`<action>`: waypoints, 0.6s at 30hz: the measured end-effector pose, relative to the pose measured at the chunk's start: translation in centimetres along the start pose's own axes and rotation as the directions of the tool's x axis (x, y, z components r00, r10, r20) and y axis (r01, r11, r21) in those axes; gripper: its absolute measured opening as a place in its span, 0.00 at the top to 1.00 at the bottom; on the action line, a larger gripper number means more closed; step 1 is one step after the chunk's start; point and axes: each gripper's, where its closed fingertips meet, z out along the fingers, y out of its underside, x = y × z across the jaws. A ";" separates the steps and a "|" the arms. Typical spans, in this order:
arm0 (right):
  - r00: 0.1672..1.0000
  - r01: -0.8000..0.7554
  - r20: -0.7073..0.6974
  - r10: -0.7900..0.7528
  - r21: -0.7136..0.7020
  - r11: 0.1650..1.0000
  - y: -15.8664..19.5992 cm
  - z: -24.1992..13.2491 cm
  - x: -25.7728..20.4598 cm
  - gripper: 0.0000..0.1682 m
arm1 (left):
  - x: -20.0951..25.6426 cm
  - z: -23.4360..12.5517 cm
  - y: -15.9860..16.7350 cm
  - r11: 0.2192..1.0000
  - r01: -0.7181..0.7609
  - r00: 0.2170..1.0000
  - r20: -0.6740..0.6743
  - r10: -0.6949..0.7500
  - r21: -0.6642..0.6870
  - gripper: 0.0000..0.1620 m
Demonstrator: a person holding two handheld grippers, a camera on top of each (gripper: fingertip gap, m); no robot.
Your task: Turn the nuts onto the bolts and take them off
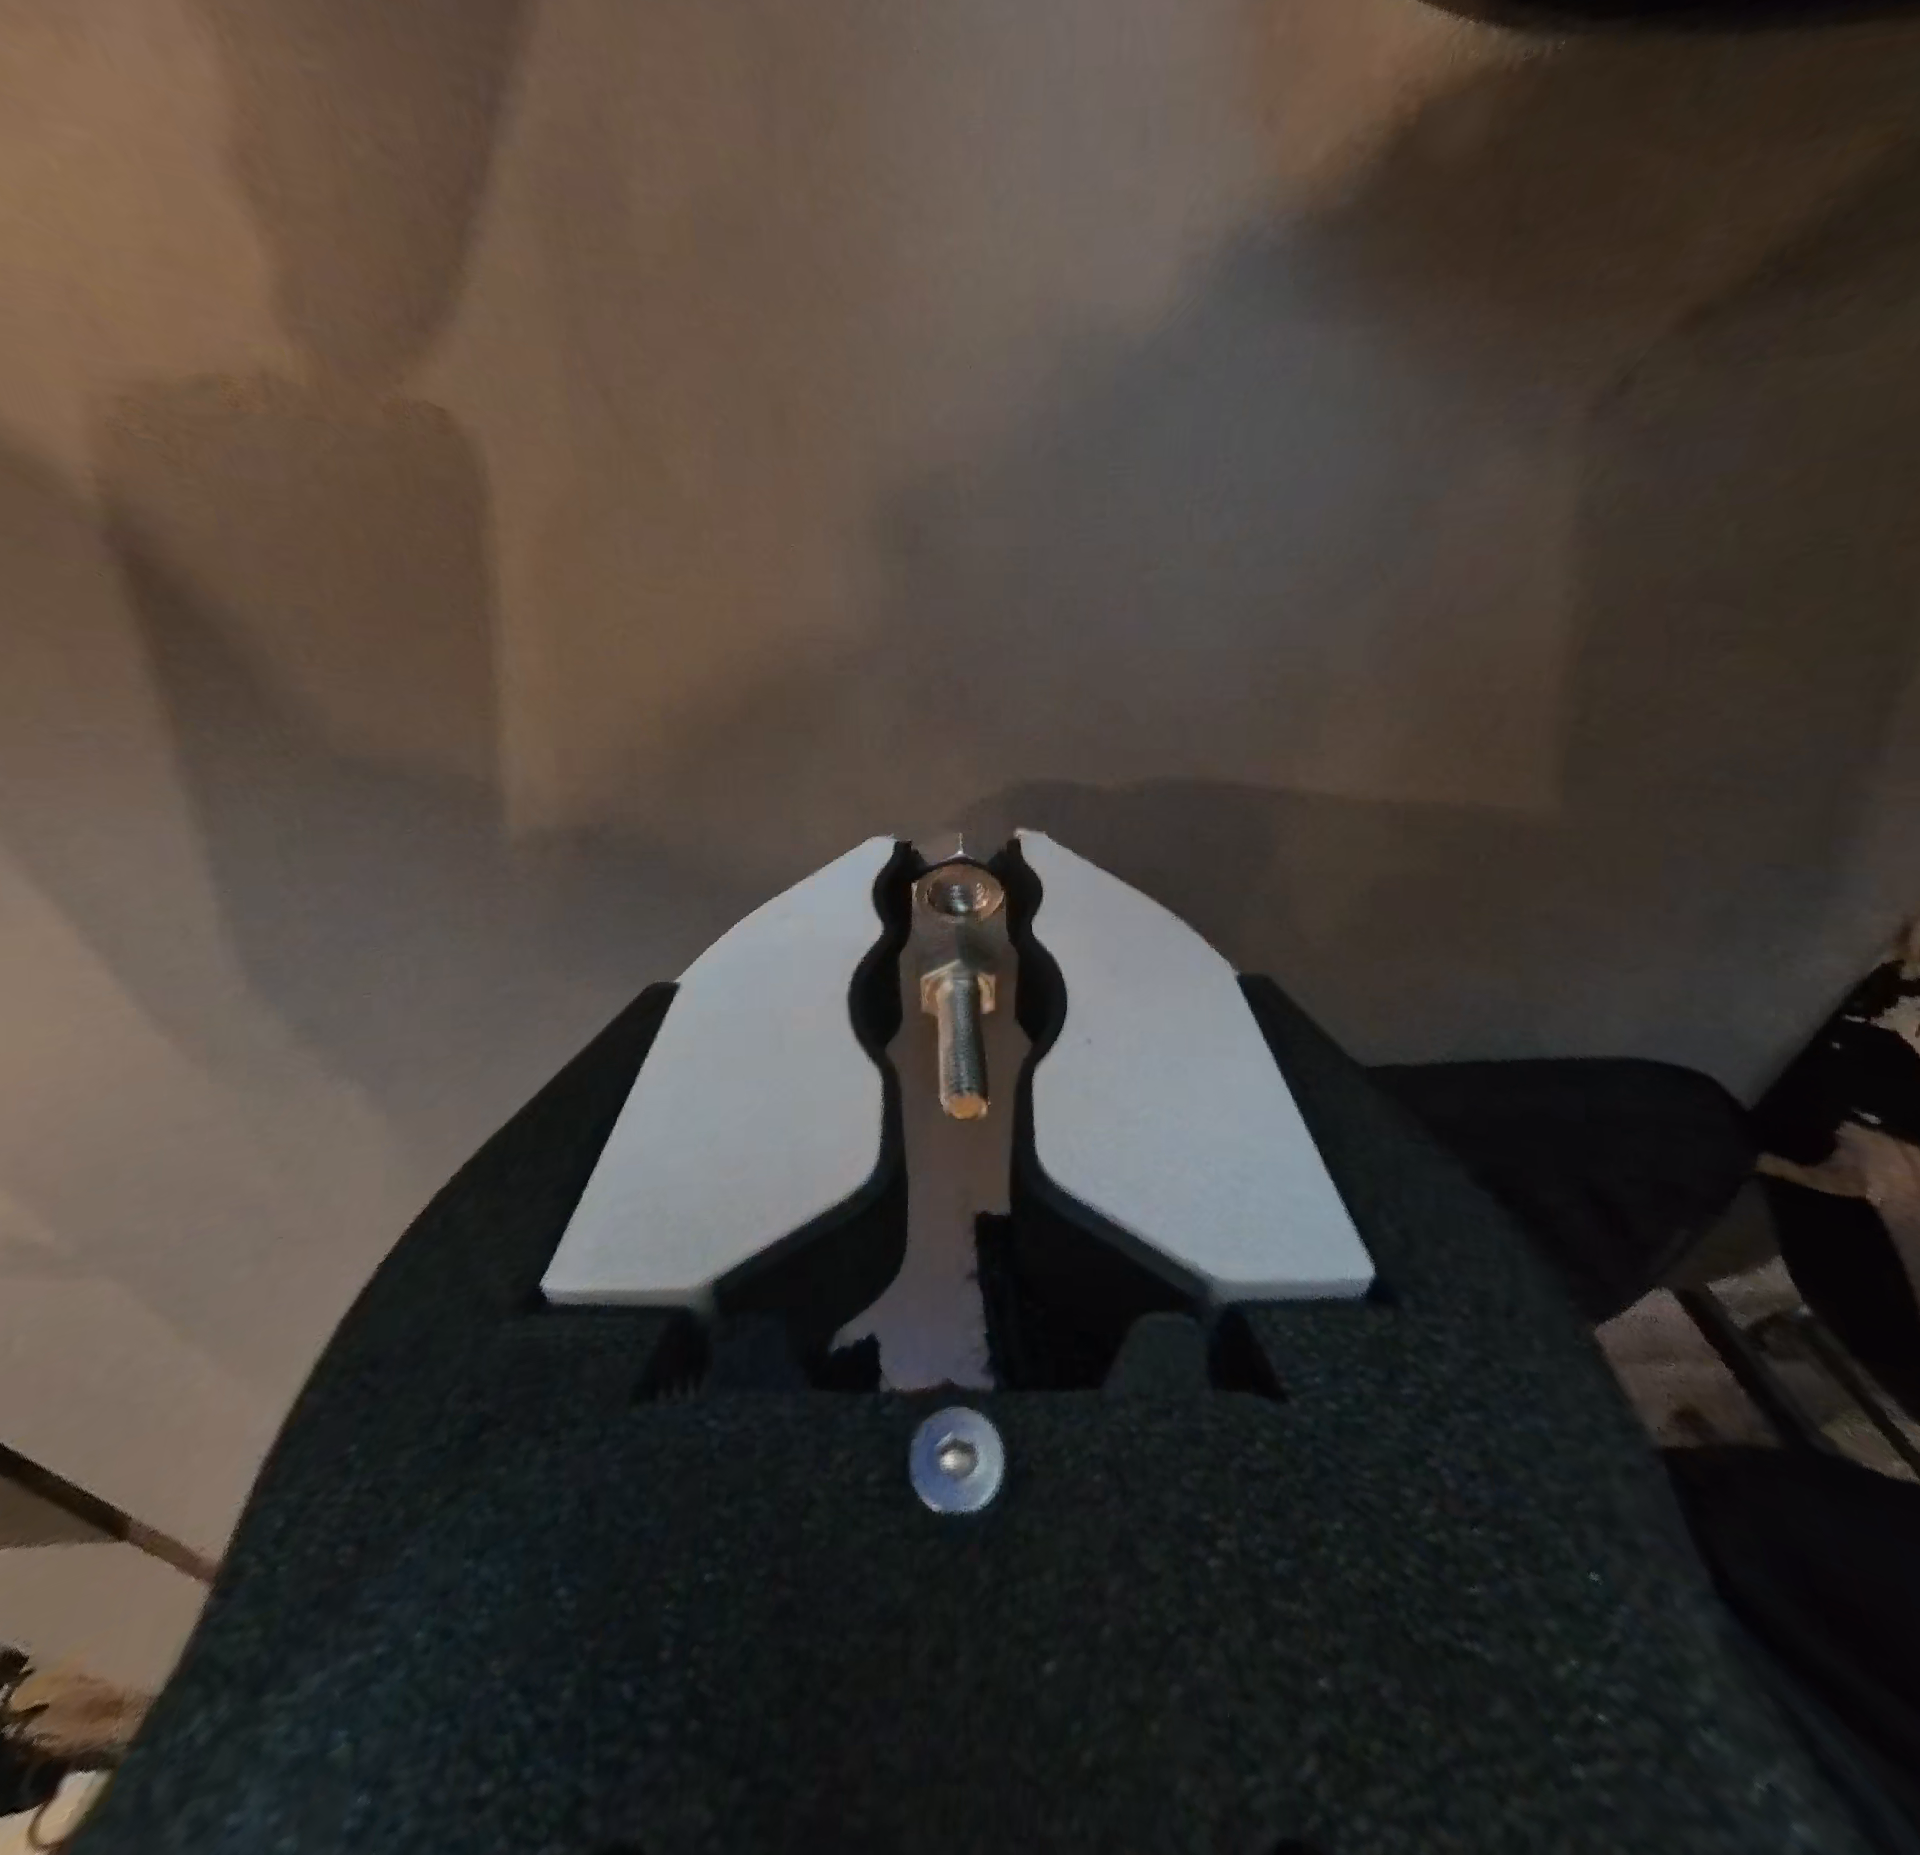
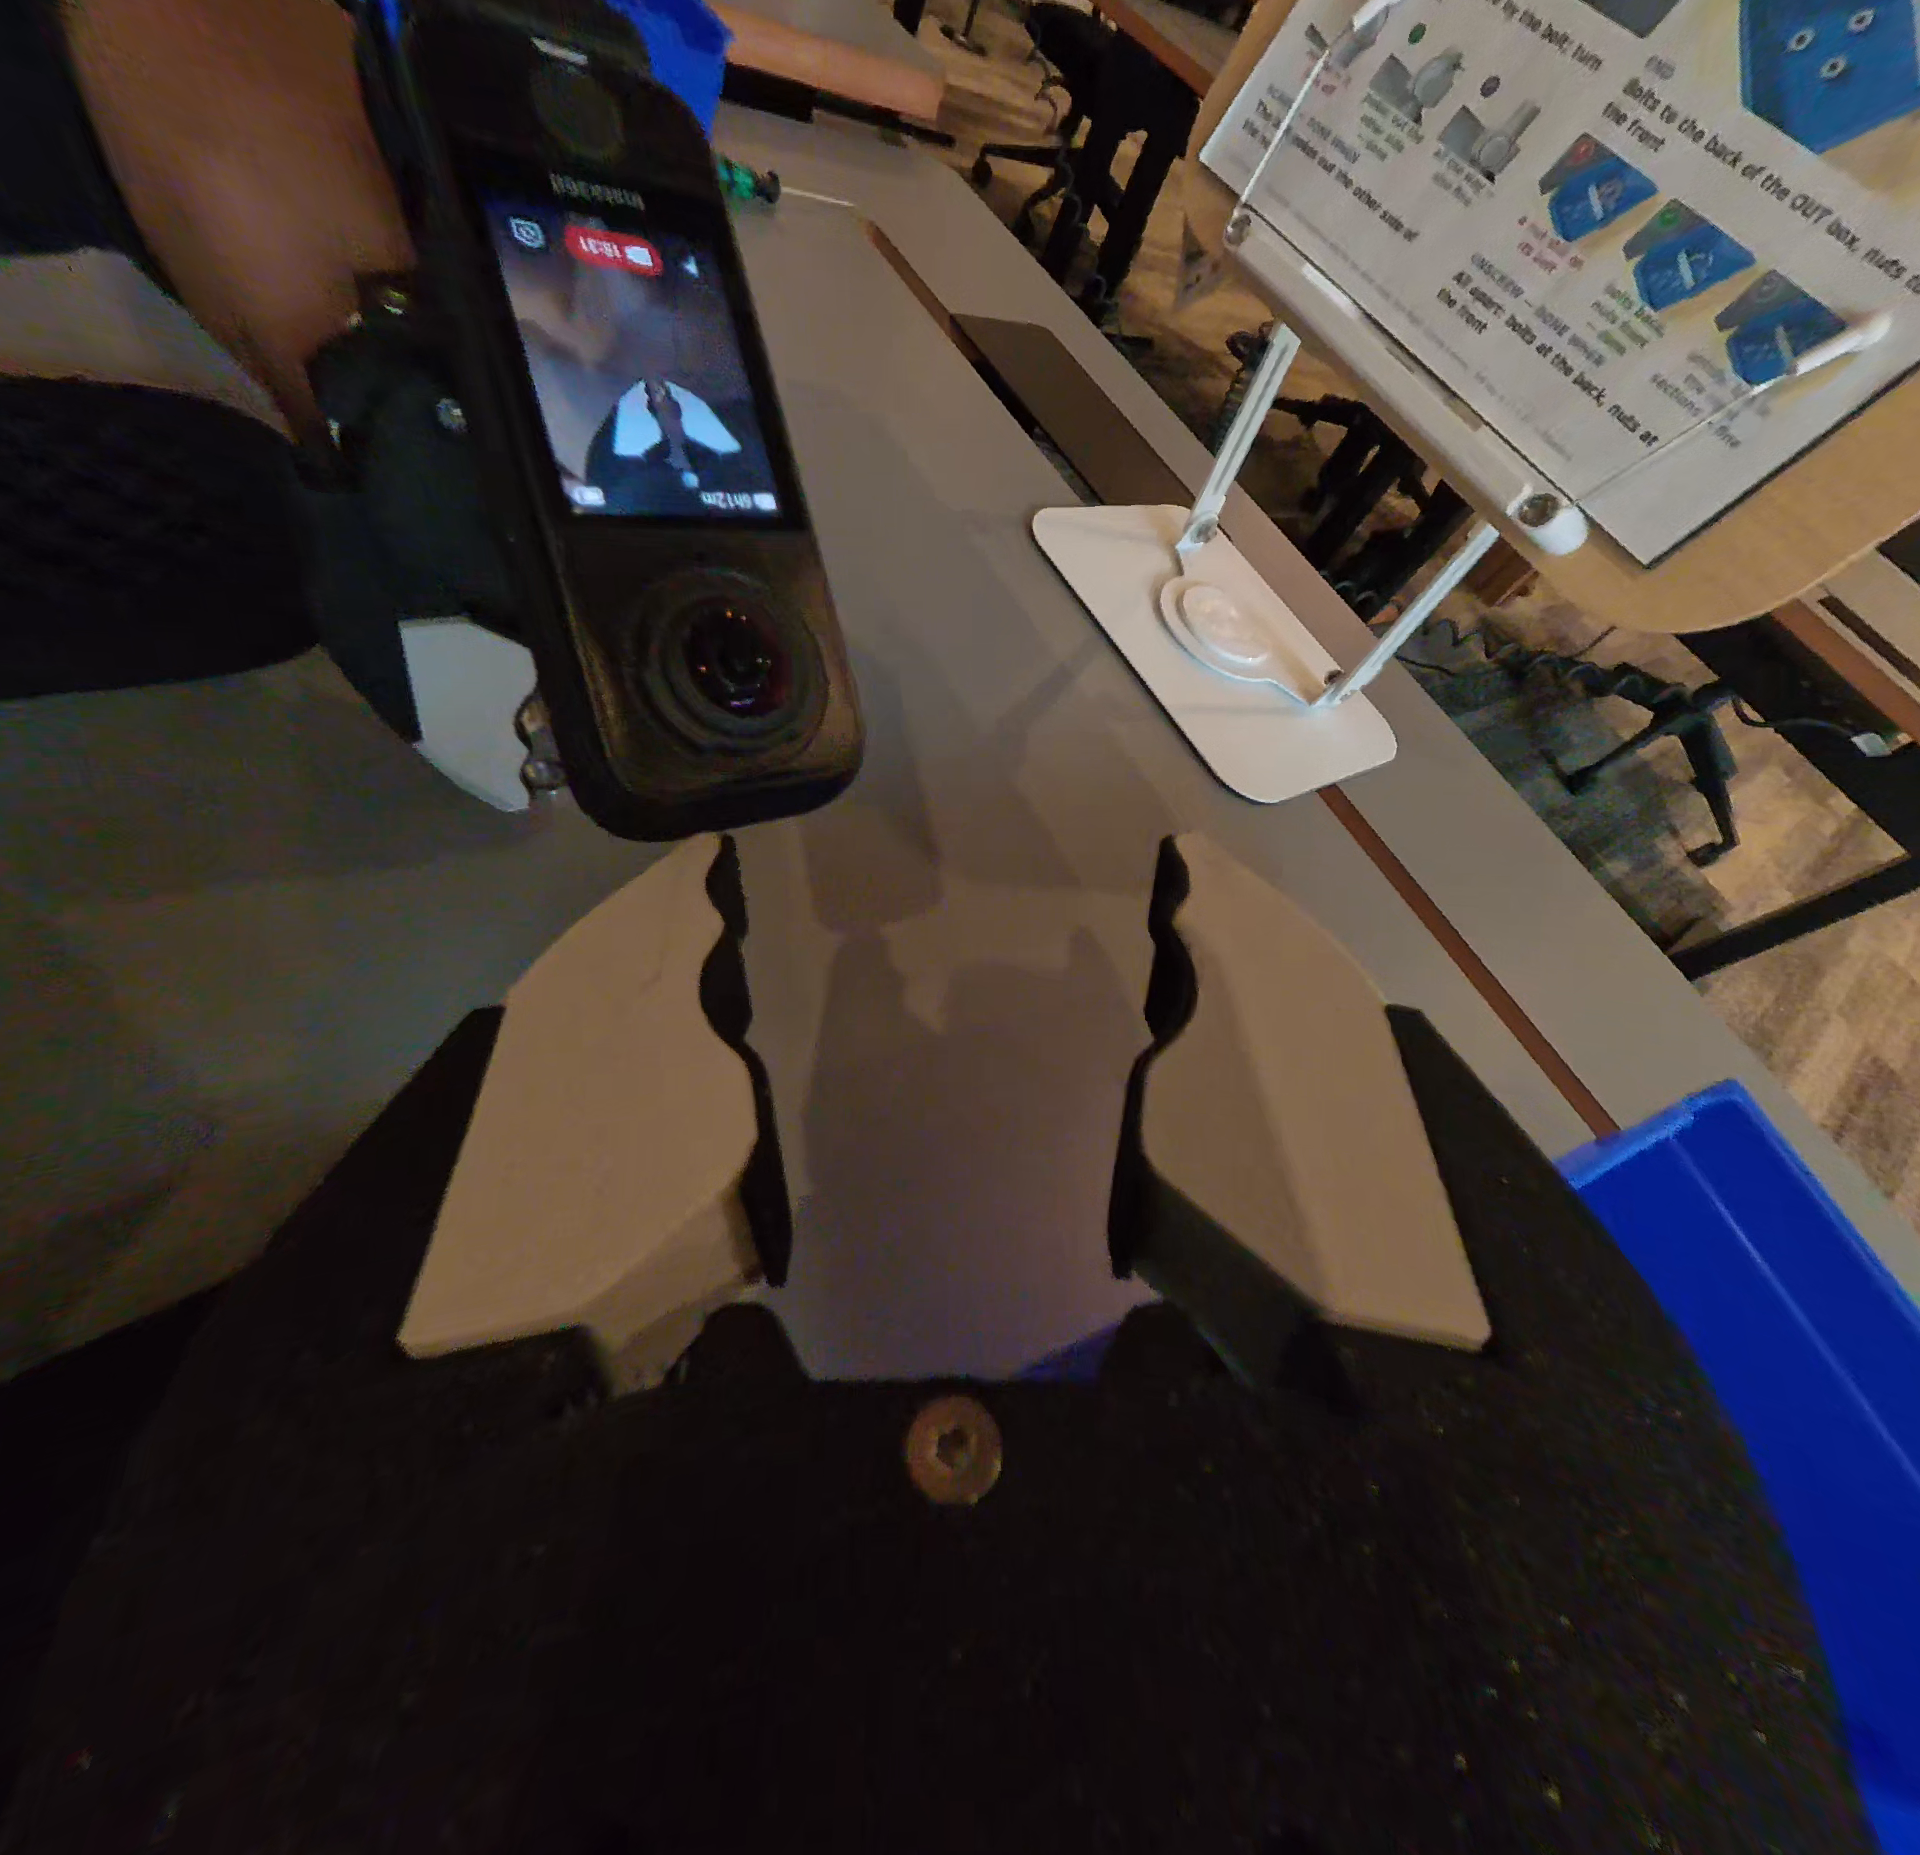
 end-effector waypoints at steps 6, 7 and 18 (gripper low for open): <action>0.999 0.017 0.035 -0.014 -0.085 0.996 1.6 -0.1 -0.2 0.53 | 0.1 0.7 -0.6 1.000 0.020 0.999 -0.032 -0.020 0.009 0.89; 0.999 0.014 0.046 -0.010 -0.082 0.997 1.6 -0.1 -0.4 0.52 | 0.0 0.8 -0.6 1.000 0.023 0.999 -0.030 -0.022 0.008 0.89; 0.999 0.019 0.050 -0.014 -0.096 0.995 1.7 0.0 -0.5 0.52 | -0.3 1.1 -0.4 0.999 0.046 0.999 -0.023 -0.046 0.025 0.80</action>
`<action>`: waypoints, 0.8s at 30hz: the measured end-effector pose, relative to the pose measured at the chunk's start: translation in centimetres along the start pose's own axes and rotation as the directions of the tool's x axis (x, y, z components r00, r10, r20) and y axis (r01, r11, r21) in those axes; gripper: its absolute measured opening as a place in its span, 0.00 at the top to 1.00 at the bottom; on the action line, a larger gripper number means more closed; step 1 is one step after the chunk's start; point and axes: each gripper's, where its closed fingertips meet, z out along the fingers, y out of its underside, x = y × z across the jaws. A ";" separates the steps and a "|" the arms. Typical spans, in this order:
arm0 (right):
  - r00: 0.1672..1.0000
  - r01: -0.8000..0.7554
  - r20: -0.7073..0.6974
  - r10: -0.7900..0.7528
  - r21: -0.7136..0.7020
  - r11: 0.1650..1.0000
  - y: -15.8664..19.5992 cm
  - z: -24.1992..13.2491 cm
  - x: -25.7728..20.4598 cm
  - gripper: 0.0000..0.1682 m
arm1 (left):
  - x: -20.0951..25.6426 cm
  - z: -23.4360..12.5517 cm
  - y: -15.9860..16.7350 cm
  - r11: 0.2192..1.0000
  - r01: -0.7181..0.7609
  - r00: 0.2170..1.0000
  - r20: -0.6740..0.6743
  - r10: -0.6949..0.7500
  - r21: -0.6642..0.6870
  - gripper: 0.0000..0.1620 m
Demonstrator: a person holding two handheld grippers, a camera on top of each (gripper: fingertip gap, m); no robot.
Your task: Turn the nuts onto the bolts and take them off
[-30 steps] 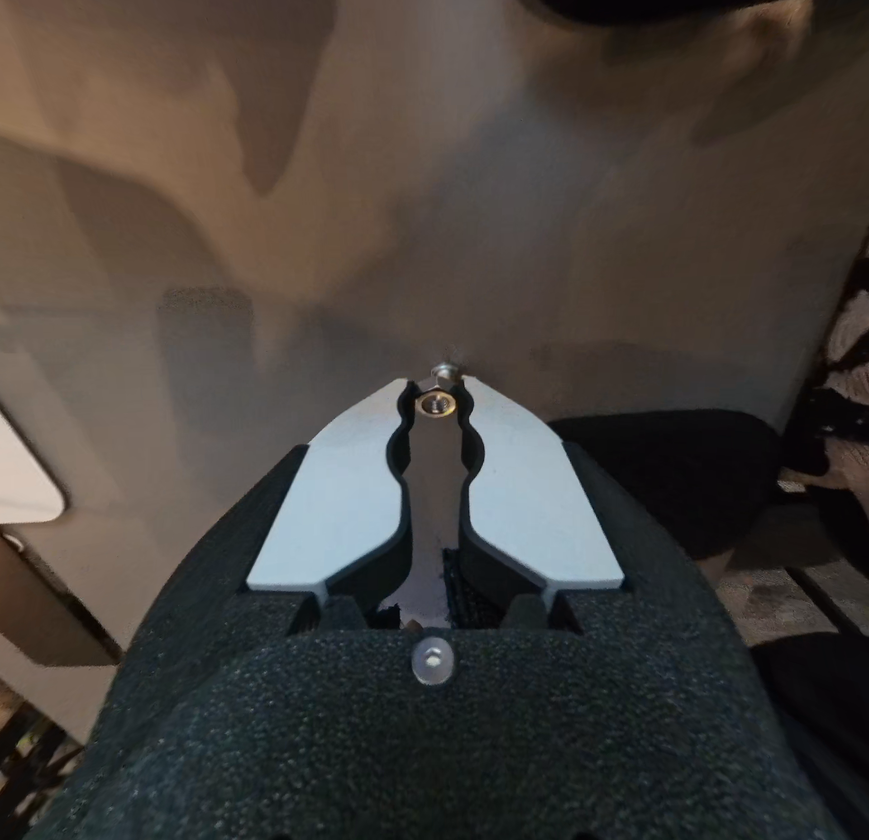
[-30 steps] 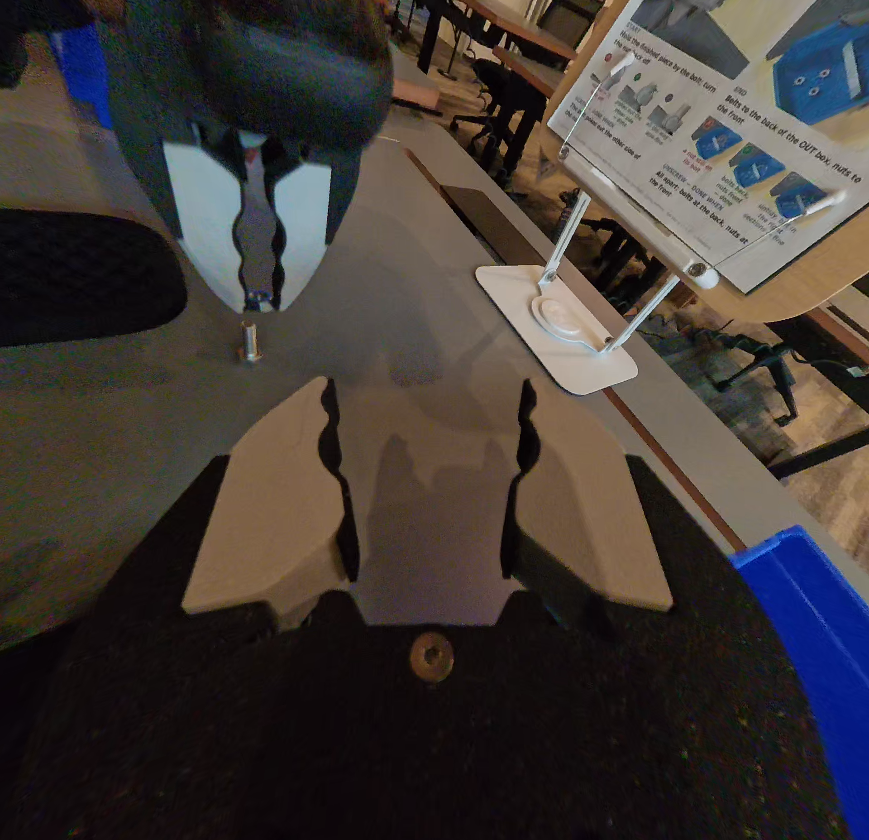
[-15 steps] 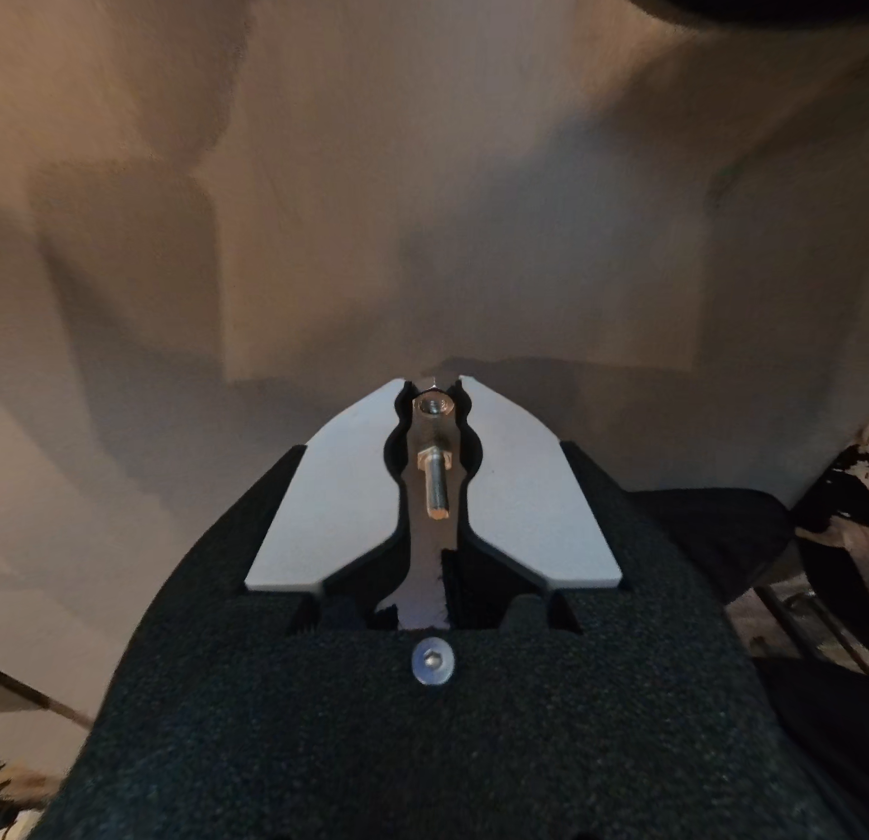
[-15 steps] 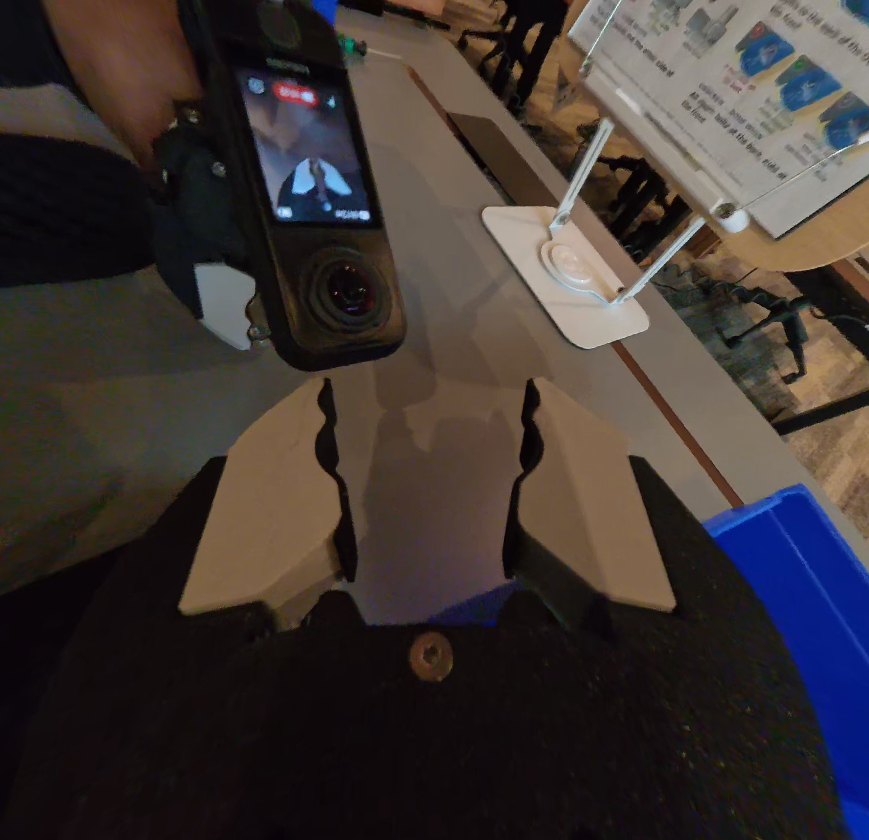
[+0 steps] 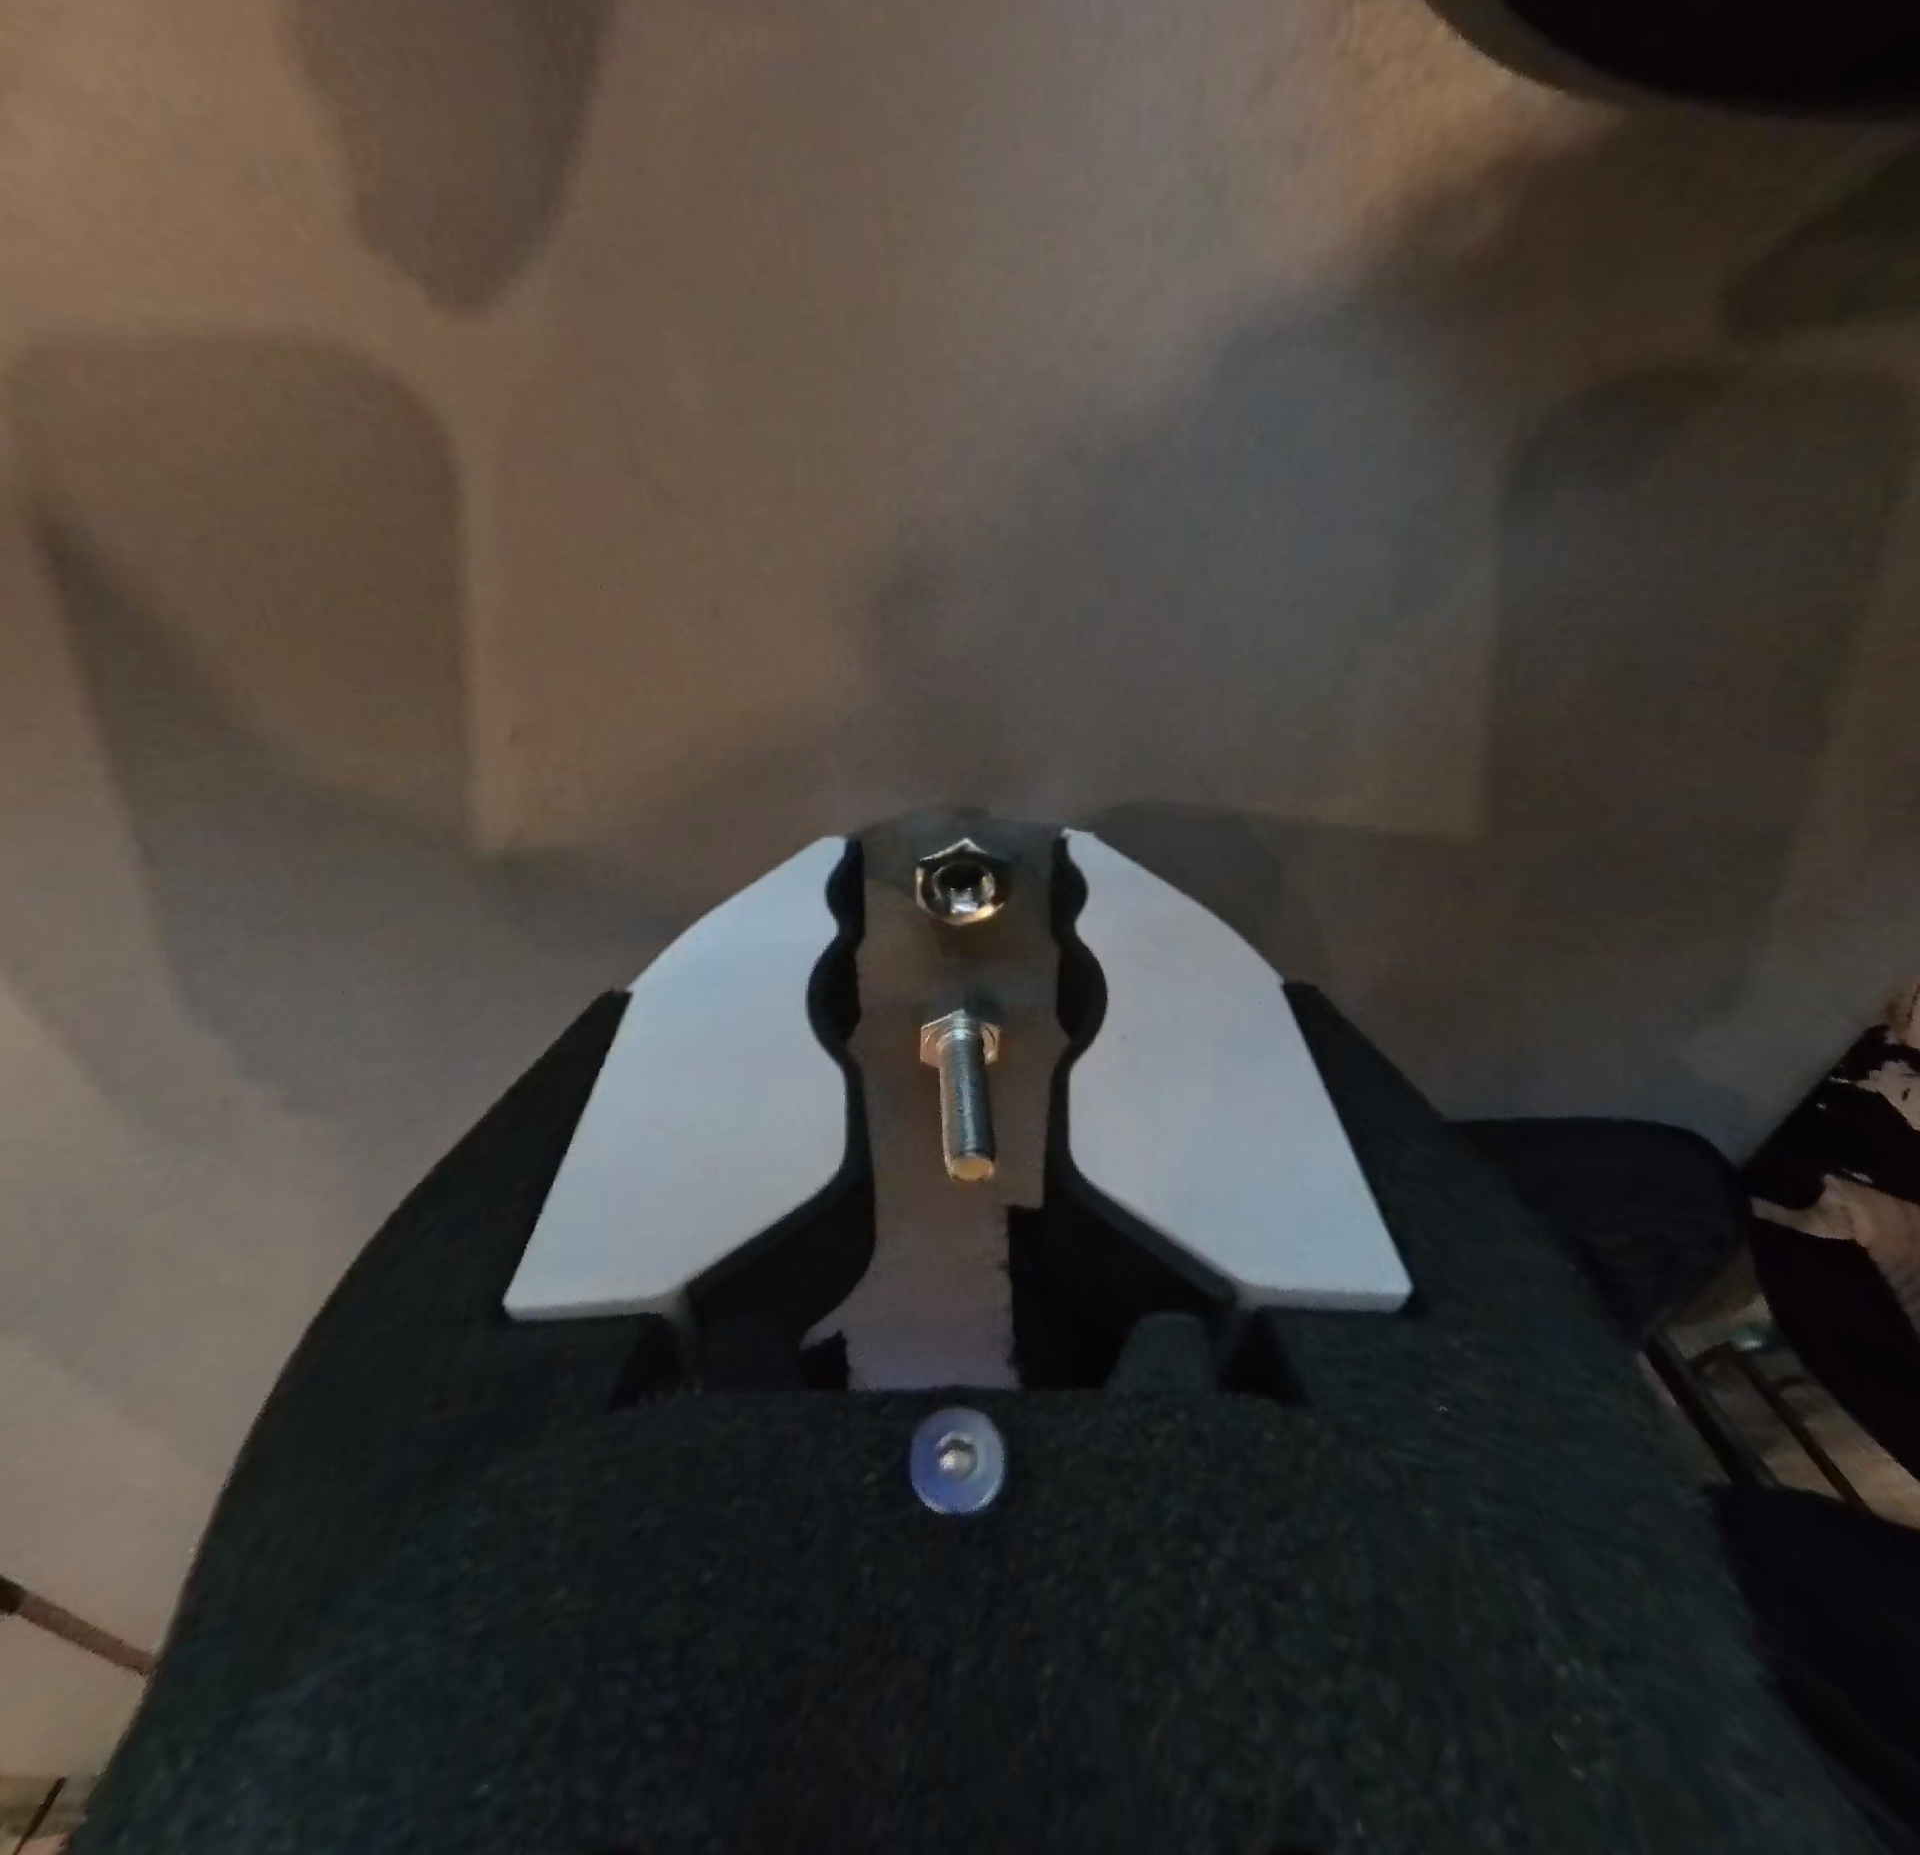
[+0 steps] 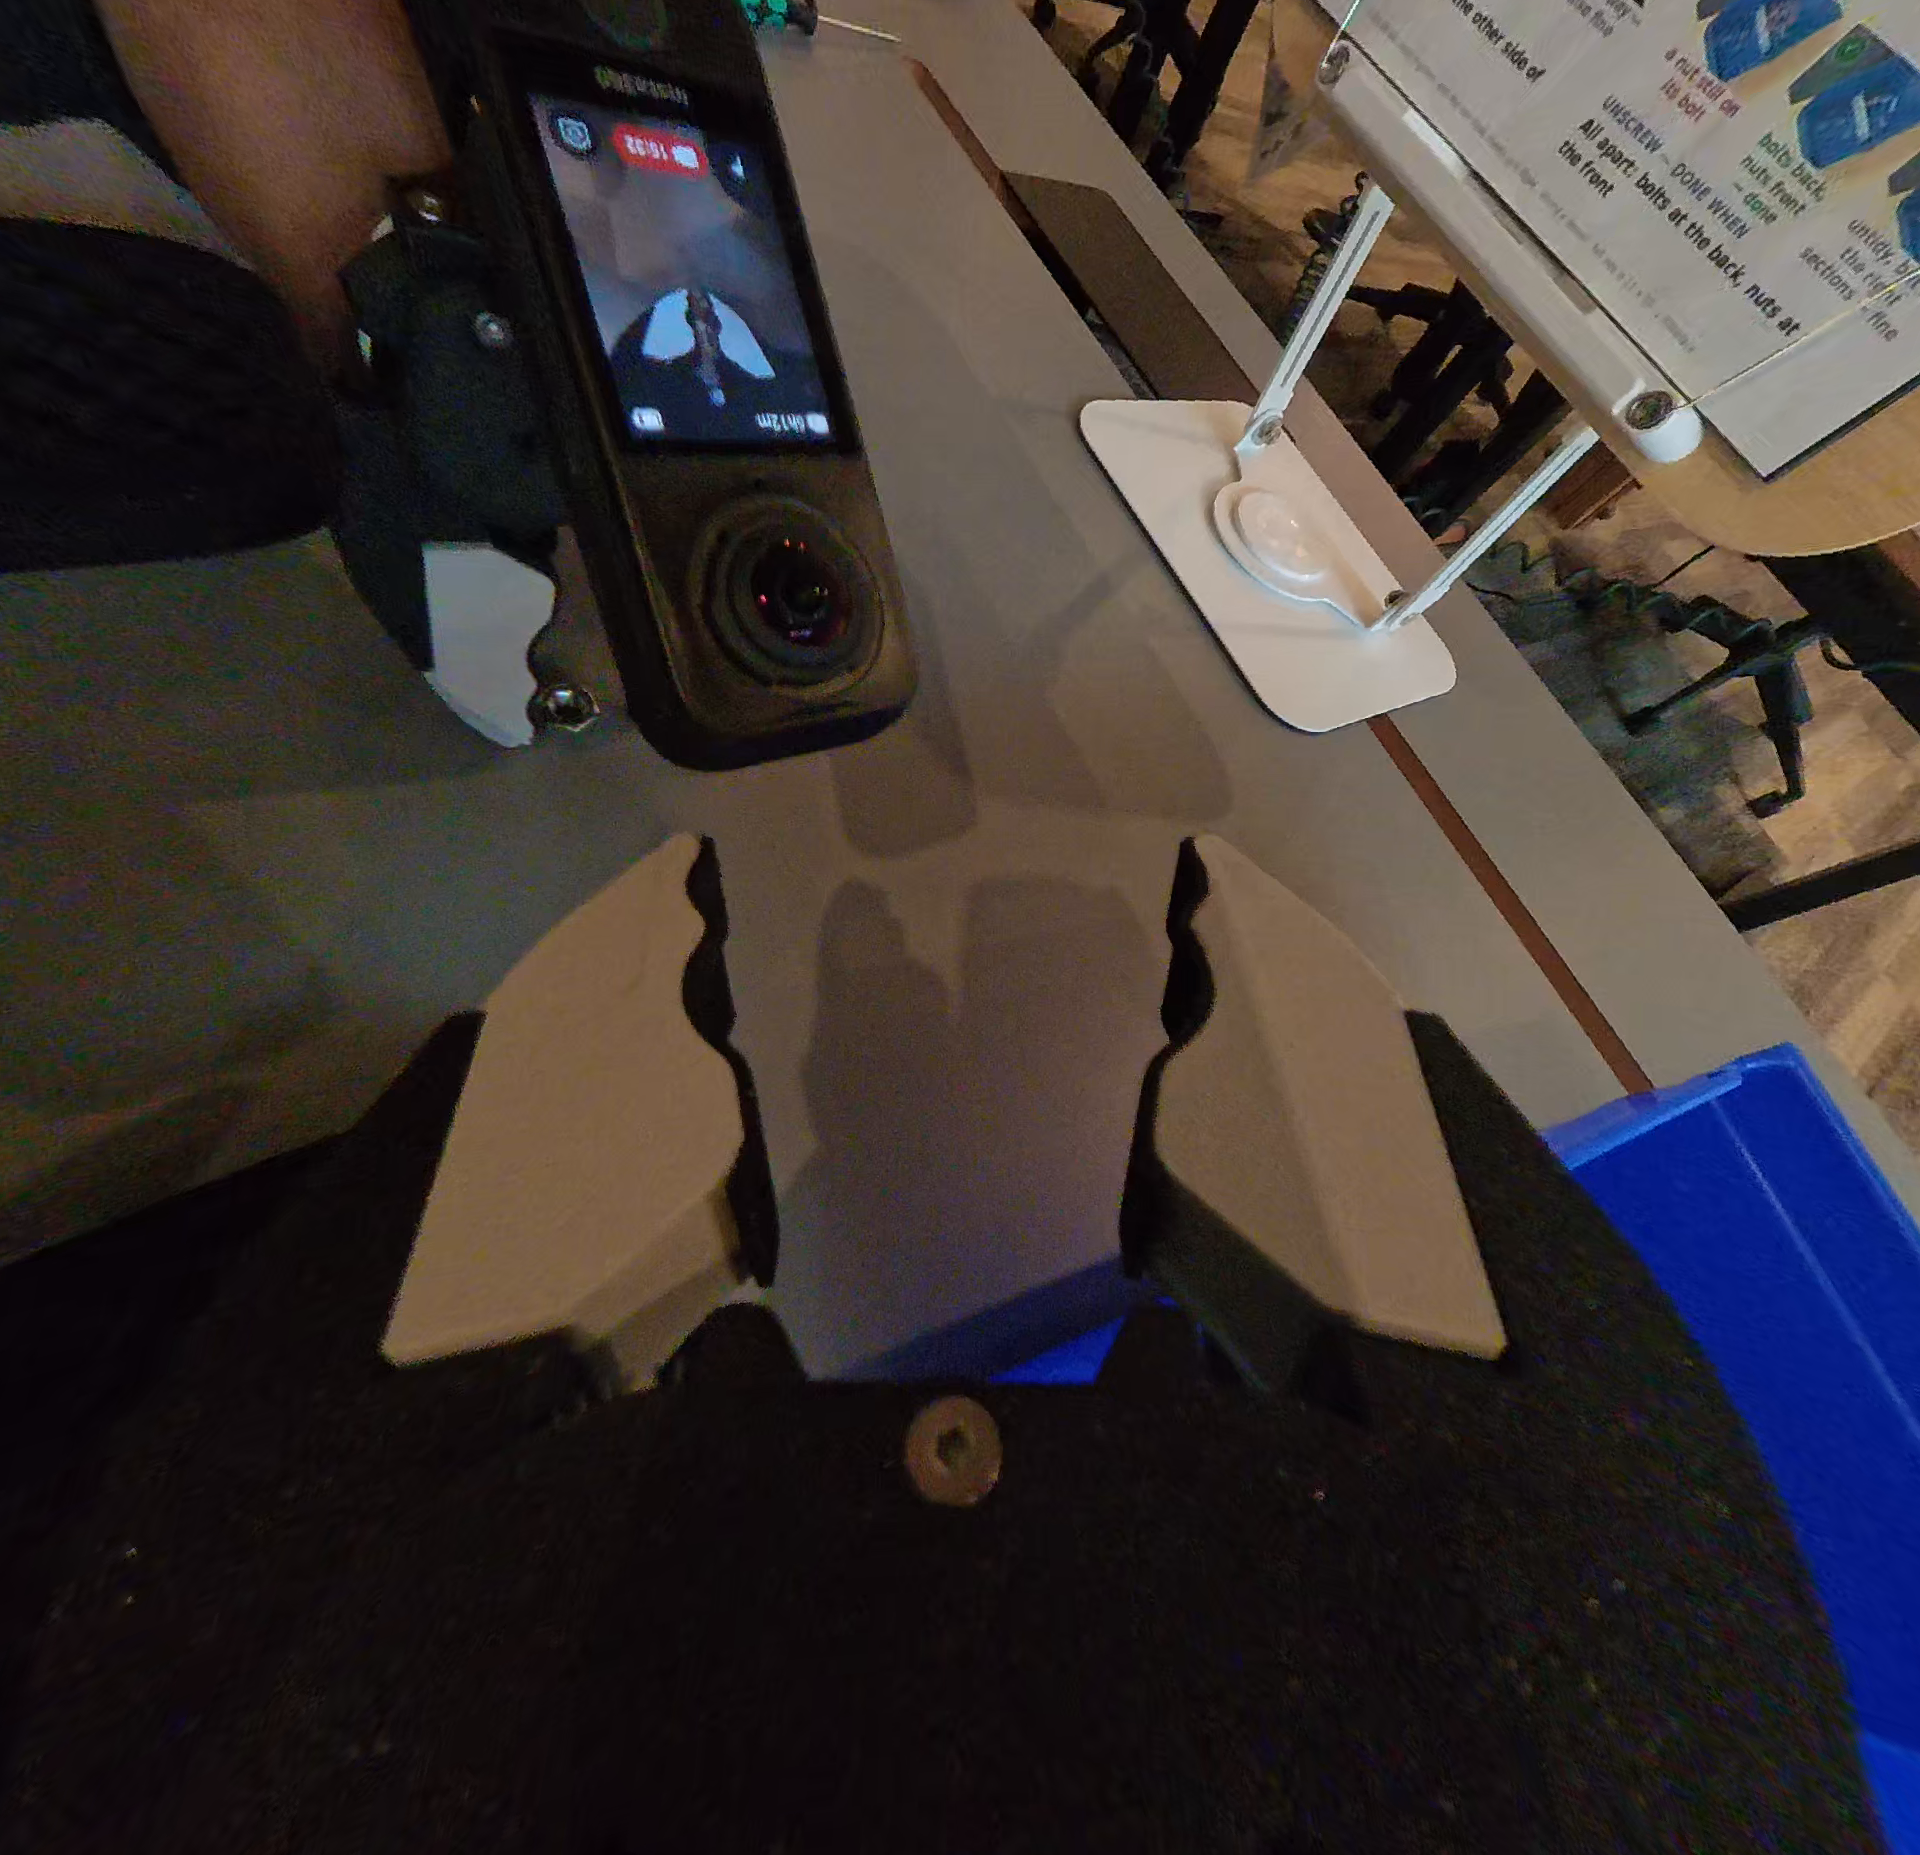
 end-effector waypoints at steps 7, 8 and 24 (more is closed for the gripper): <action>1.000 -0.007 -0.006 0.007 0.003 1.000 0.1 -0.3 0.1 0.52 | -0.5 -3.1 0.5 0.974 0.053 0.996 0.065 -0.069 0.220 0.68; 1.000 -0.010 -0.005 0.010 0.008 1.000 0.1 -0.4 0.1 0.52 | -0.6 -3.8 0.7 0.954 0.063 0.993 0.074 -0.089 0.293 0.67; 1.000 -0.006 0.031 0.005 0.031 0.999 -0.6 0.1 -0.5 0.52 | -0.7 -1.3 4.8 0.754 0.154 0.961 0.080 -0.264 0.639 0.71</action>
